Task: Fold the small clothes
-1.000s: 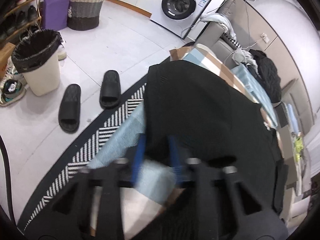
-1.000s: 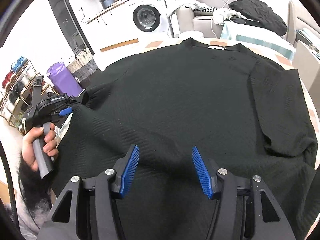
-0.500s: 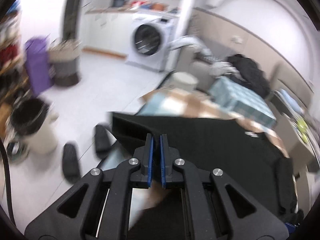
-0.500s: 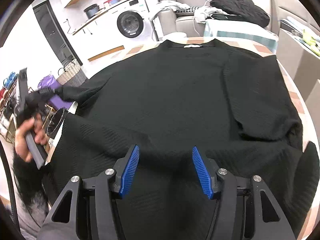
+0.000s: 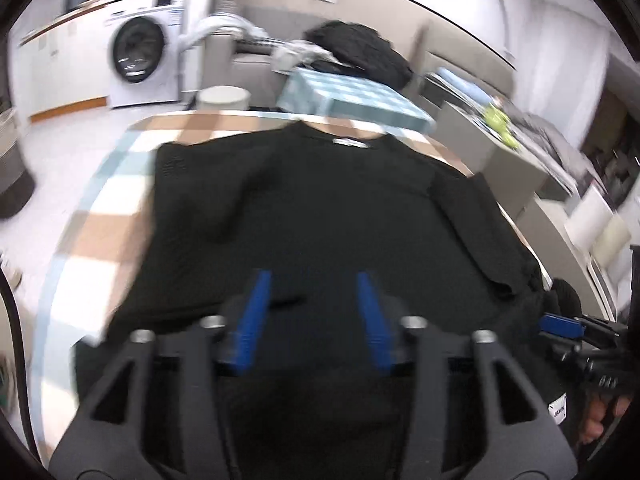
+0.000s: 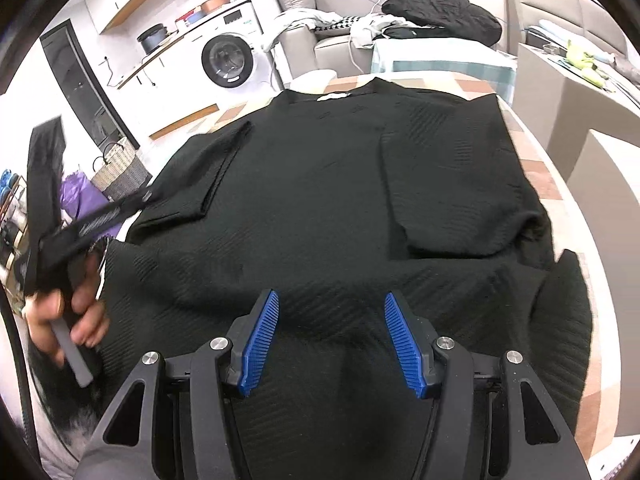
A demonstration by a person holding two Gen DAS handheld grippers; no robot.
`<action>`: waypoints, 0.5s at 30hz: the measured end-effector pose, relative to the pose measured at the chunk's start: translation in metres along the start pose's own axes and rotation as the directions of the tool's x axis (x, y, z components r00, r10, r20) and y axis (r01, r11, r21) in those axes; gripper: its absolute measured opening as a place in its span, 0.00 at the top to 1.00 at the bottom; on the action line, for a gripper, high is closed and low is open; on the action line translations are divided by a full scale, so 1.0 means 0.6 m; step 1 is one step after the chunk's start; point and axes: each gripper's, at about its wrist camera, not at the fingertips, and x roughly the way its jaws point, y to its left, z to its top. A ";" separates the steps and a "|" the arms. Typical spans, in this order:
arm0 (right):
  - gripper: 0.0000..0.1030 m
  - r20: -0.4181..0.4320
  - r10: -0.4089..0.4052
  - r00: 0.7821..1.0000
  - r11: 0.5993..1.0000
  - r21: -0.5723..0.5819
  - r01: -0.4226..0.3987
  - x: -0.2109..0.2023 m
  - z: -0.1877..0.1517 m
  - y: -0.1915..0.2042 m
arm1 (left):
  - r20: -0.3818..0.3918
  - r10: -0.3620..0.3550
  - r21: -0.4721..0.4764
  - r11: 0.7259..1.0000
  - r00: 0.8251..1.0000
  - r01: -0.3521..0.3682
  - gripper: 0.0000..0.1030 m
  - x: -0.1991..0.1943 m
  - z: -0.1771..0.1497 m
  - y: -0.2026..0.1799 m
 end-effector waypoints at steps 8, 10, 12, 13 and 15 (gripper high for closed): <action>0.45 0.004 0.002 1.000 1.000 0.023 -0.002 0.005 0.006 -0.016 | 0.012 0.095 -0.144 0.985 0.995 -0.093 0.42 -0.015 -0.029 0.122; 0.45 0.000 0.001 1.000 1.000 0.024 -0.001 0.005 0.006 -0.016 | 0.006 0.076 -0.137 0.988 0.997 -0.074 0.42 0.002 -0.025 0.114; 0.45 -0.003 0.002 1.000 1.000 0.026 -0.002 0.004 0.004 -0.015 | -0.023 0.061 -0.077 0.995 0.998 -0.062 0.42 0.029 -0.018 0.082; 0.45 -0.004 0.000 1.000 1.000 0.025 0.000 0.002 0.002 -0.015 | -0.036 0.062 -0.046 0.997 0.997 -0.064 0.42 0.043 -0.014 0.060; 0.45 -0.006 -0.004 1.000 1.000 0.024 0.004 0.001 0.001 -0.016 | -0.059 0.056 0.036 0.998 0.997 -0.054 0.42 0.069 -0.012 0.022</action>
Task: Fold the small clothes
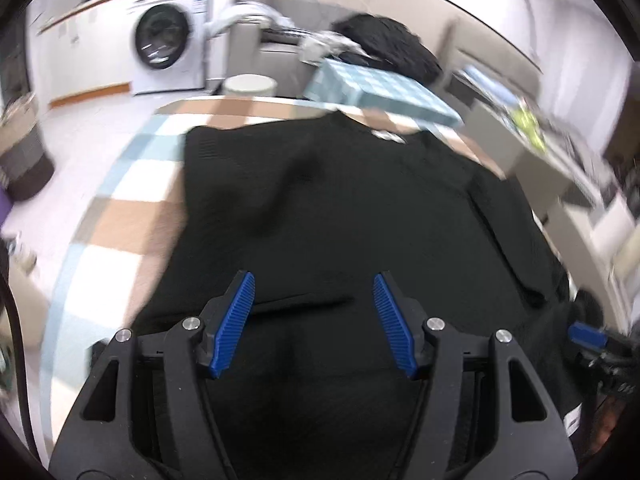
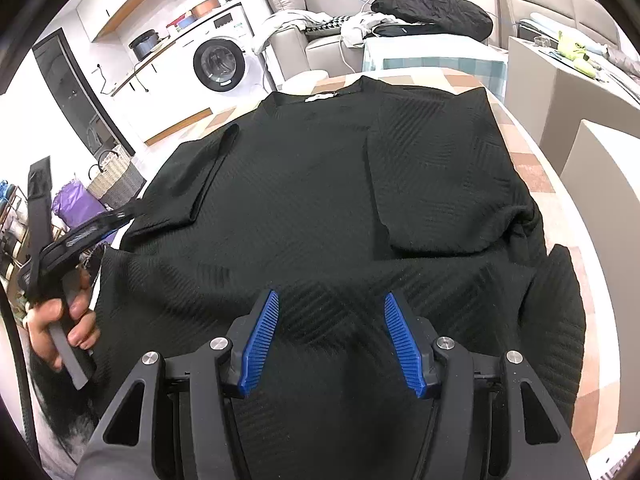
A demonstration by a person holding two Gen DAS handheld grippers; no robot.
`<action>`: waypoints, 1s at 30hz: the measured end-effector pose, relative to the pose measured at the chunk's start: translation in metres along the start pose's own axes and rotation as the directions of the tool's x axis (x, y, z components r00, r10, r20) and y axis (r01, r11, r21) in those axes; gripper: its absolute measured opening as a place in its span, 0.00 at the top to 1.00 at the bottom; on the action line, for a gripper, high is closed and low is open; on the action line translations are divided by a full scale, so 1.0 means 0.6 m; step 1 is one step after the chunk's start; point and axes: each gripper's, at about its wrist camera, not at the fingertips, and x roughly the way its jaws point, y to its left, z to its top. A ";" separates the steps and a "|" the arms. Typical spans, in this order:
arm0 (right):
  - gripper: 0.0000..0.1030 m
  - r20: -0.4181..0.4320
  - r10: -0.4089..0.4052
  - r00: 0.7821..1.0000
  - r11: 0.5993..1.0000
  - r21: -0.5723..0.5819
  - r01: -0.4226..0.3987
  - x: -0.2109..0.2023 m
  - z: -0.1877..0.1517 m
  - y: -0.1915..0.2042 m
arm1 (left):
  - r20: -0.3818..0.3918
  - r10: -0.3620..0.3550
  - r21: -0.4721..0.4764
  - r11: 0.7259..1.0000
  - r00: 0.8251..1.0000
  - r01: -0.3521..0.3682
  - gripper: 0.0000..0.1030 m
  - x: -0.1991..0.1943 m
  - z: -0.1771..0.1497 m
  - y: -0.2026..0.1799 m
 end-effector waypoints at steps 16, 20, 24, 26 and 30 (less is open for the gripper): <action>0.45 -0.005 -0.006 1.000 1.000 0.017 0.006 -0.005 -0.005 -0.008 | 0.005 0.001 0.174 0.985 1.000 -0.002 0.95 0.009 -0.029 -0.065; 0.45 -0.010 -0.015 1.000 0.999 0.029 0.016 -0.003 -0.007 -0.012 | -0.017 -0.023 0.182 0.983 1.000 0.026 0.93 0.007 -0.043 -0.075; 0.45 -0.003 -0.028 1.000 0.999 0.031 0.028 -0.012 -0.006 -0.013 | -0.063 0.025 0.124 0.992 0.998 -0.017 0.73 0.010 -0.045 -0.060; 0.45 0.016 -0.036 0.999 0.999 0.027 0.035 -0.029 -0.006 -0.017 | -0.023 0.015 0.094 0.996 1.000 -0.013 0.64 -0.014 -0.047 -0.047; 0.35 0.085 -0.053 0.995 0.998 0.040 0.050 -0.086 -0.015 -0.045 | 0.075 0.038 0.023 0.999 0.996 -0.040 0.31 -0.073 -0.053 -0.007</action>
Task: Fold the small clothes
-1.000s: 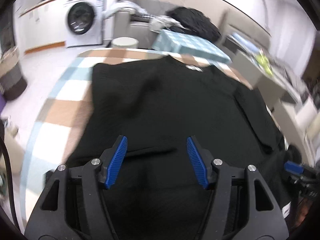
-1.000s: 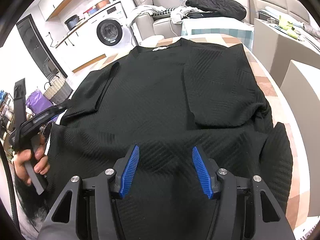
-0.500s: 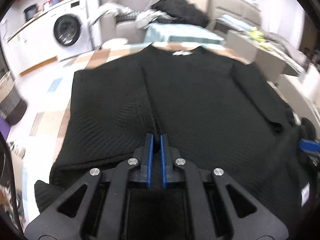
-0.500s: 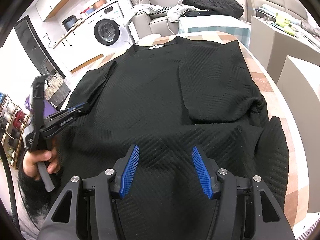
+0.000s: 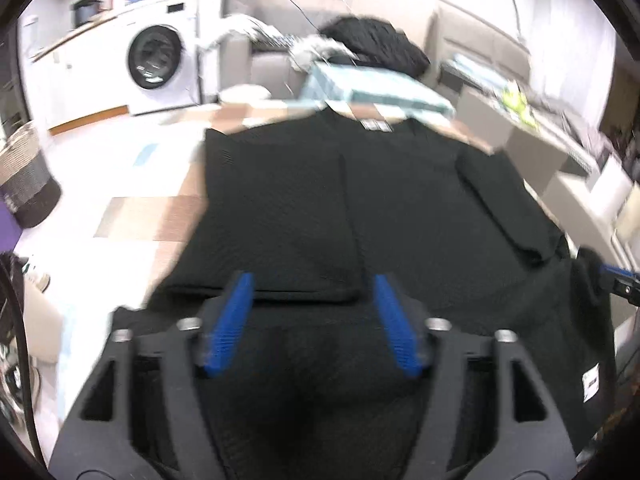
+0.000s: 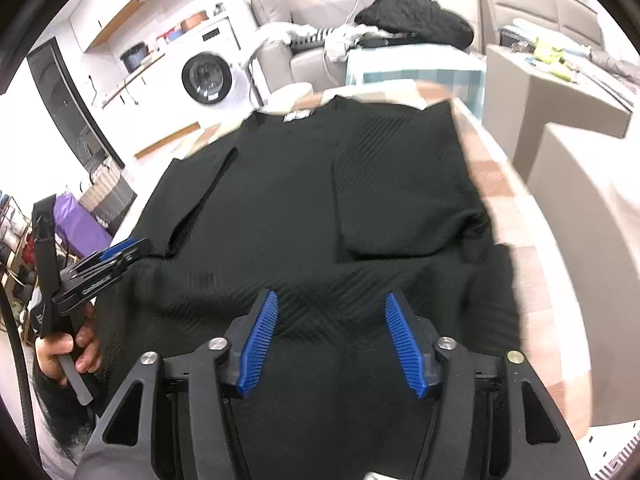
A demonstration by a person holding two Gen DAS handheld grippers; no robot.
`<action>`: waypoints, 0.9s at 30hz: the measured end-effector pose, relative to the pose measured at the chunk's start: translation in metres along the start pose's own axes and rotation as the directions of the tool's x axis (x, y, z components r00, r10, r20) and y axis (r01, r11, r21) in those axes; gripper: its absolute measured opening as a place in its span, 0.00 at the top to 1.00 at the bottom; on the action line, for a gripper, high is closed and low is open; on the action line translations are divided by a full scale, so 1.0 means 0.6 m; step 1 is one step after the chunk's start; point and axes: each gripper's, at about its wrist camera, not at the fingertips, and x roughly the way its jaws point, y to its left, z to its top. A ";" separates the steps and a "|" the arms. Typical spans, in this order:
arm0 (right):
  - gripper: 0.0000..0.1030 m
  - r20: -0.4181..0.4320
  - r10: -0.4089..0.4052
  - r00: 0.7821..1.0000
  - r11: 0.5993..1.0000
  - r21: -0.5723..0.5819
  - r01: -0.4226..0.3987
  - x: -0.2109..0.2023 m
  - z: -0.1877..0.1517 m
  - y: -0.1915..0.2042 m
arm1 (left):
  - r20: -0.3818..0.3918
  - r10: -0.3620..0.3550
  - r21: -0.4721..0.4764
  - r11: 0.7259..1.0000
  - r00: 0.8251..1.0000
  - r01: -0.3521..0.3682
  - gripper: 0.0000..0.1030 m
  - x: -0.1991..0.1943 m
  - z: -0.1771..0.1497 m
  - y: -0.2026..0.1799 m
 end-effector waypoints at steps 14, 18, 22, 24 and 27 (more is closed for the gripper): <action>0.36 -0.039 -0.016 0.999 0.989 0.143 0.022 0.037 -0.018 -0.147 | 0.006 0.200 -0.220 0.956 0.980 -0.194 0.28 -0.104 -0.070 0.162; 0.88 -0.048 0.021 0.999 0.997 0.070 -0.017 0.072 0.008 -0.138 | -0.004 0.230 -0.231 0.947 0.973 -0.224 0.28 -0.097 -0.074 0.171; 0.92 -0.042 0.003 0.999 0.998 0.066 0.000 0.104 0.051 -0.146 | -0.014 0.244 -0.225 0.944 0.970 -0.241 0.28 -0.099 -0.079 0.172; 0.92 -0.043 -0.008 0.999 0.997 0.076 0.012 0.114 0.066 -0.151 | -0.026 0.245 -0.218 0.945 0.969 -0.244 0.28 -0.095 -0.080 0.170; 0.86 -0.085 -0.004 0.996 0.996 0.087 0.012 0.118 0.071 -0.156 | -0.052 0.241 -0.205 0.947 0.969 -0.247 0.28 -0.080 -0.079 0.165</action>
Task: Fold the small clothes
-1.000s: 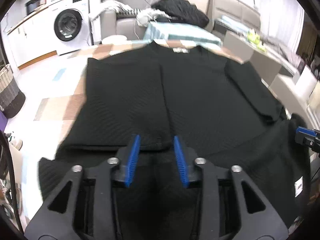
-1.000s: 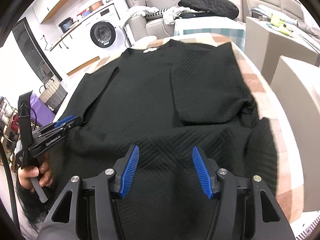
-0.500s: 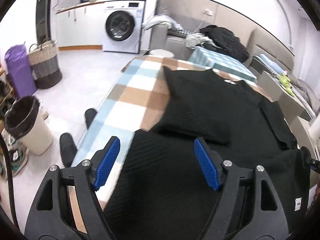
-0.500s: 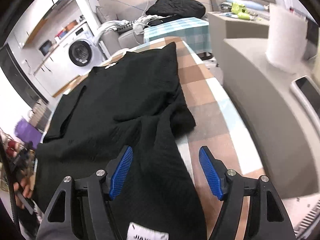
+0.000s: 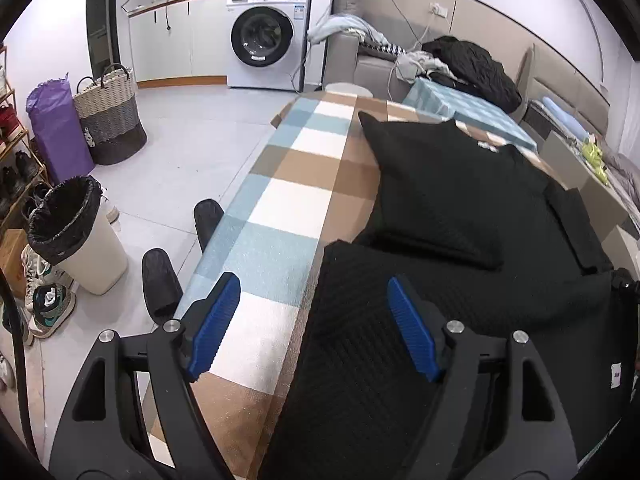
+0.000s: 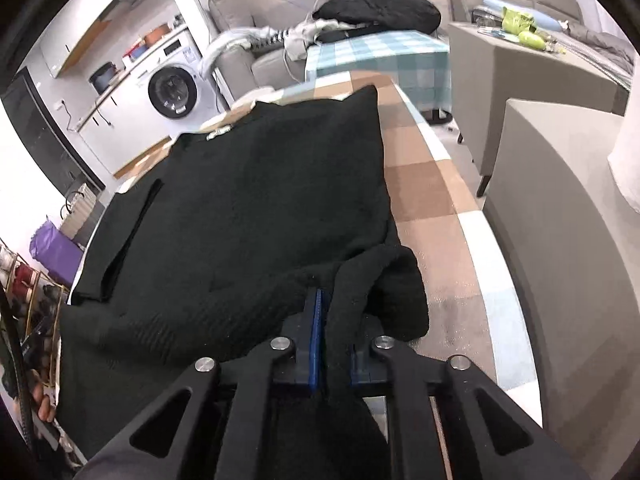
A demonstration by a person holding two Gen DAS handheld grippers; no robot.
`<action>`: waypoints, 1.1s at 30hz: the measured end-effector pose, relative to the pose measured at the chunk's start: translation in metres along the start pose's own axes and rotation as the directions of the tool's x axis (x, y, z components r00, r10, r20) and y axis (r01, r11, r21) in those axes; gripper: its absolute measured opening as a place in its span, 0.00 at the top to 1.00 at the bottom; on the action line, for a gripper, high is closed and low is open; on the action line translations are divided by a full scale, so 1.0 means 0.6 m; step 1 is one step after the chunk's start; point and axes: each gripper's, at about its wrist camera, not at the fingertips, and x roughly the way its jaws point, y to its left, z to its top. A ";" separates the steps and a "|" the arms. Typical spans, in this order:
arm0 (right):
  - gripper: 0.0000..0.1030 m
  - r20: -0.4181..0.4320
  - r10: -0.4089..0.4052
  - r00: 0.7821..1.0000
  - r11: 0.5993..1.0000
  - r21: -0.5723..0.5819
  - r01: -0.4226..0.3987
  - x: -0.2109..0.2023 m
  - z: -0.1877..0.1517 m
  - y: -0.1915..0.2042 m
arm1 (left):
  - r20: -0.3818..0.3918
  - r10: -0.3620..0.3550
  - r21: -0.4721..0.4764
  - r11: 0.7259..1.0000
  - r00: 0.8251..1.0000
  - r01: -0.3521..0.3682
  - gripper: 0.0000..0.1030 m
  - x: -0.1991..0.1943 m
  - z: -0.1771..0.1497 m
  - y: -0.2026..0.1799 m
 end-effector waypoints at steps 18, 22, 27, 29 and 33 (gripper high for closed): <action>0.70 0.015 -0.001 1.000 1.000 0.009 0.001 -0.001 -0.032 -0.008 | -0.111 -0.137 -0.008 0.990 0.984 0.137 0.90 0.097 0.014 -0.039; 0.83 0.008 -0.005 1.000 0.999 -0.044 0.005 0.006 -0.033 0.018 | -0.089 -0.121 0.000 0.993 0.989 0.121 0.91 0.084 0.008 -0.034; 0.83 -0.008 0.017 1.000 0.998 -0.067 -0.017 0.014 -0.032 0.042 | -0.065 -0.095 -0.021 0.995 0.993 0.094 0.91 0.060 0.003 -0.012; 0.83 -0.018 0.021 1.000 0.997 -0.076 -0.022 0.016 -0.031 0.050 | -0.055 -0.105 -0.040 0.994 0.993 0.103 0.90 0.056 0.001 -0.001; 0.58 -0.047 0.034 0.998 0.999 -0.033 -0.036 0.007 -0.032 0.035 | -0.050 -0.091 -0.057 0.994 0.995 0.088 0.77 0.035 -0.003 0.005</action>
